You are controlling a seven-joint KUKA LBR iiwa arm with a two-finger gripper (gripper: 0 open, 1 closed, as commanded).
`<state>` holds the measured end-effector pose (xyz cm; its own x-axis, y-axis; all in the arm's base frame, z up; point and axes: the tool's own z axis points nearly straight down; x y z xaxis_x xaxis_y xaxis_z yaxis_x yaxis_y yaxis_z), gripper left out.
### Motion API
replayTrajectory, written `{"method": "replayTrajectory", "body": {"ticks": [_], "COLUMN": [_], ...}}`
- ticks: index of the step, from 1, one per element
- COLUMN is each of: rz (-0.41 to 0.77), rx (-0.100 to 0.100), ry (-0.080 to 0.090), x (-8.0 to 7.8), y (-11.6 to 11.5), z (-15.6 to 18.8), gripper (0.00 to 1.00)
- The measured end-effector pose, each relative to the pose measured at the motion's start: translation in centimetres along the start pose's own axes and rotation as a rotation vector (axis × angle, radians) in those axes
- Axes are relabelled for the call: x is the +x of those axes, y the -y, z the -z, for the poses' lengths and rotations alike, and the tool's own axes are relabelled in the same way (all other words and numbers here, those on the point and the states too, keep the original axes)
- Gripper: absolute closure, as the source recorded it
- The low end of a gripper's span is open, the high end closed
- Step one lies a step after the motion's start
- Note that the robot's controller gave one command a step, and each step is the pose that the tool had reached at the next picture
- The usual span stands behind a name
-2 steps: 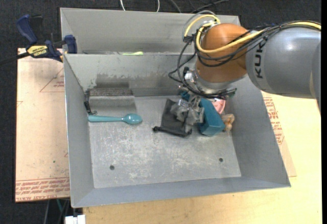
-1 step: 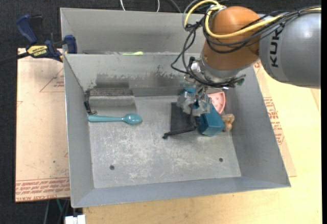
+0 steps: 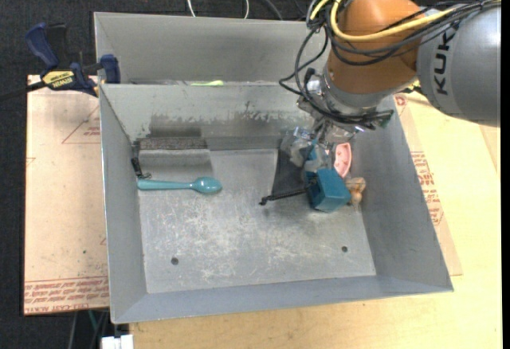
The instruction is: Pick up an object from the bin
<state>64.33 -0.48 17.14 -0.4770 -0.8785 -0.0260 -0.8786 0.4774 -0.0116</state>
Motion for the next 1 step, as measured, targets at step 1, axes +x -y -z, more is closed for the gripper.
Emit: {"method": "replayTrajectory", "body": {"ticks": [1], "rz": [0.140], "rx": [-0.001], "ry": [0.000], "x": [-0.21], "y": [-0.55], "z": [7.55], "gripper": [1.00]}}
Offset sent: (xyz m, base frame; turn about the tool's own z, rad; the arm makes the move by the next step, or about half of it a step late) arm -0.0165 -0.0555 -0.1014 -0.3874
